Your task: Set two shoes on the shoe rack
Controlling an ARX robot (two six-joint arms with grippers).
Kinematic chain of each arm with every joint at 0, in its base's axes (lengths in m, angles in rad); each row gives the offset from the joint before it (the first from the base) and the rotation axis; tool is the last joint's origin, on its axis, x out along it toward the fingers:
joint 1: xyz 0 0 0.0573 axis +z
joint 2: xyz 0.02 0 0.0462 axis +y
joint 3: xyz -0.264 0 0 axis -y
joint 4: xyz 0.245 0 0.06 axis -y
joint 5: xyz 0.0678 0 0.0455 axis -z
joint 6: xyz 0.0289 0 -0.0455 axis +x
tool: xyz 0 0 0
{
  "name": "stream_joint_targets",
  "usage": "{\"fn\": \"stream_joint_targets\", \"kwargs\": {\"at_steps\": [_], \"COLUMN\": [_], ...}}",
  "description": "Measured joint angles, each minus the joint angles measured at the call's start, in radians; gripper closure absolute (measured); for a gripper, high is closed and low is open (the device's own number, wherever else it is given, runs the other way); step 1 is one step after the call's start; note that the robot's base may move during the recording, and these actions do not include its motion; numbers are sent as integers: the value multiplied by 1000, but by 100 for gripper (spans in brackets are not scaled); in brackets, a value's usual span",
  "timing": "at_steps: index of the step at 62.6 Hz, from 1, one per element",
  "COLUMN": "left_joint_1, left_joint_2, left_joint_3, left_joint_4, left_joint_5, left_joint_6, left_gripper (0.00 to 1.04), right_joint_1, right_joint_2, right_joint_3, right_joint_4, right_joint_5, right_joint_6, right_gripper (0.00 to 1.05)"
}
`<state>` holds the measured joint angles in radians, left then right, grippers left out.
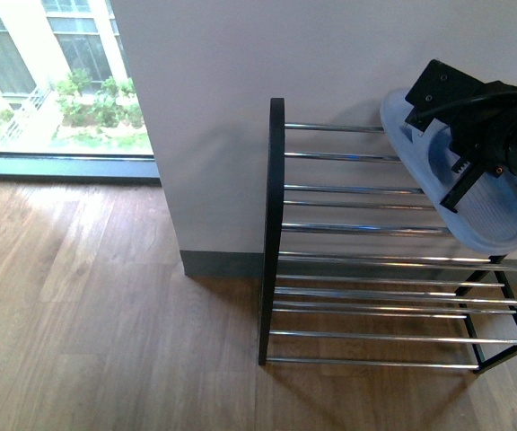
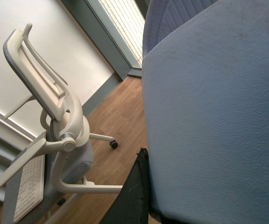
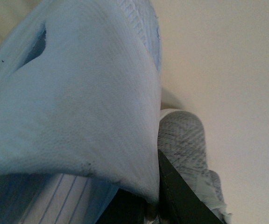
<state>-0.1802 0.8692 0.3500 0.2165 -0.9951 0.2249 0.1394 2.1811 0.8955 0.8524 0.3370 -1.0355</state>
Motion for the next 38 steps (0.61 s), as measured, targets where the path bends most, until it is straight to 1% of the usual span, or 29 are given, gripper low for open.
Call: {"fn": "stream_joint_targets", "kwargs": {"at_steps": [4, 8, 14, 28, 31, 37, 38], "left_joint_1": [0, 0, 0, 0, 0, 0, 0], "left_joint_2": [0, 0, 0, 0, 0, 0, 0], "left_joint_3": [0, 0, 0, 0, 0, 0, 0], "left_joint_4": [0, 0, 0, 0, 0, 0, 0], "left_joint_5": [0, 0, 0, 0, 0, 0, 0], "left_joint_6": [0, 0, 0, 0, 0, 0, 0], "left_gripper": [103, 103, 103, 103, 103, 103, 103], "right_joint_1": [3, 3, 4, 4, 4, -3, -4], "right_joint_2": [-2, -7, -9, -9, -13, -45, -50], "right_joint_3": [1, 9, 18, 34, 37, 37, 35], "right_joint_4": [0, -34, -31, -62, -77, -145, -148], "right_joint_5": [15, 28, 49, 58, 65, 69, 68], "right_joint_6": [1, 11, 25, 72, 89, 190, 199], "right_gripper": [103, 103, 103, 103, 98, 77, 75]}}
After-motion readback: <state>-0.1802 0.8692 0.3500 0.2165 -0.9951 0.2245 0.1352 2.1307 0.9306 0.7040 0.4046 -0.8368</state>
